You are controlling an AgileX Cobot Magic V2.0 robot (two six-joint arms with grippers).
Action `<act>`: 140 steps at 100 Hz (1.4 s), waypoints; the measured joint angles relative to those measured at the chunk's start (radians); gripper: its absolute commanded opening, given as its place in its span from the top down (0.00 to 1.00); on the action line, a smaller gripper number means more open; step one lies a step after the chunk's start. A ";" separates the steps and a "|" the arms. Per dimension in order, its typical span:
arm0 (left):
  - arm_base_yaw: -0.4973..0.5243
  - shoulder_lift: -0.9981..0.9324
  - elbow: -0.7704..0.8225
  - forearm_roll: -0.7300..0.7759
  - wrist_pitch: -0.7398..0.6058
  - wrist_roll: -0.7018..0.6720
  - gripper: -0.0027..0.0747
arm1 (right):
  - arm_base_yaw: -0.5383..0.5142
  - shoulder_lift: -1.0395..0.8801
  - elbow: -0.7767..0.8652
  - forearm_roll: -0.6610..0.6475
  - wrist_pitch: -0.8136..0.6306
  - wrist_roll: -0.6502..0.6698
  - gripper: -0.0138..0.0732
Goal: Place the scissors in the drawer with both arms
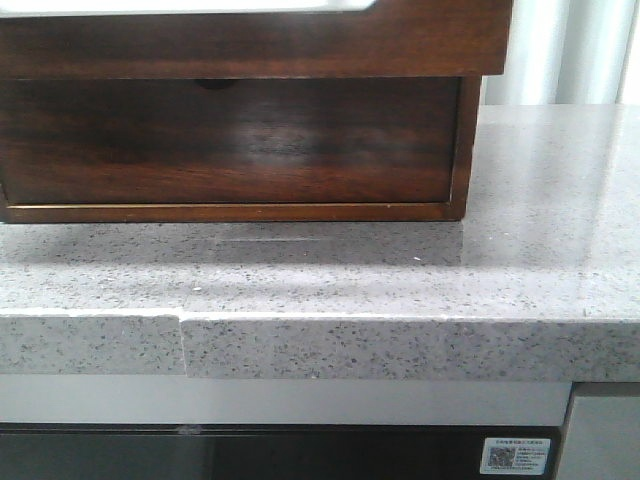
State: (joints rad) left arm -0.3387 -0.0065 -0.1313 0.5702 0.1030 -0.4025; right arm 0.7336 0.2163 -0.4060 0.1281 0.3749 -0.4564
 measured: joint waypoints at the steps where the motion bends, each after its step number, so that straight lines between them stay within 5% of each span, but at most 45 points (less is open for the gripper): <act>1: 0.000 0.000 0.000 0.000 0.000 0.000 0.99 | 0.000 -0.005 0.009 0.003 0.000 0.000 0.91; 70: 0.000 0.000 0.015 -0.002 0.002 0.000 0.99 | 0.000 -0.070 0.110 0.032 0.013 0.001 0.91; 93: 0.045 0.000 0.090 -0.247 0.036 0.008 0.99 | 0.000 -0.070 0.110 0.032 0.013 0.001 0.91; 122: 0.290 0.000 0.134 -0.672 0.010 0.485 0.99 | 0.000 -0.070 0.110 0.032 0.013 0.002 0.91; 140: 0.325 0.000 0.134 -0.650 0.114 0.465 0.99 | 0.000 -0.070 0.110 0.032 0.013 0.002 0.91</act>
State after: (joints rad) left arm -0.0140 -0.0065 0.0029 -0.0801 0.2168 0.0627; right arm 0.7336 0.1468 -0.2959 0.1604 0.3883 -0.4539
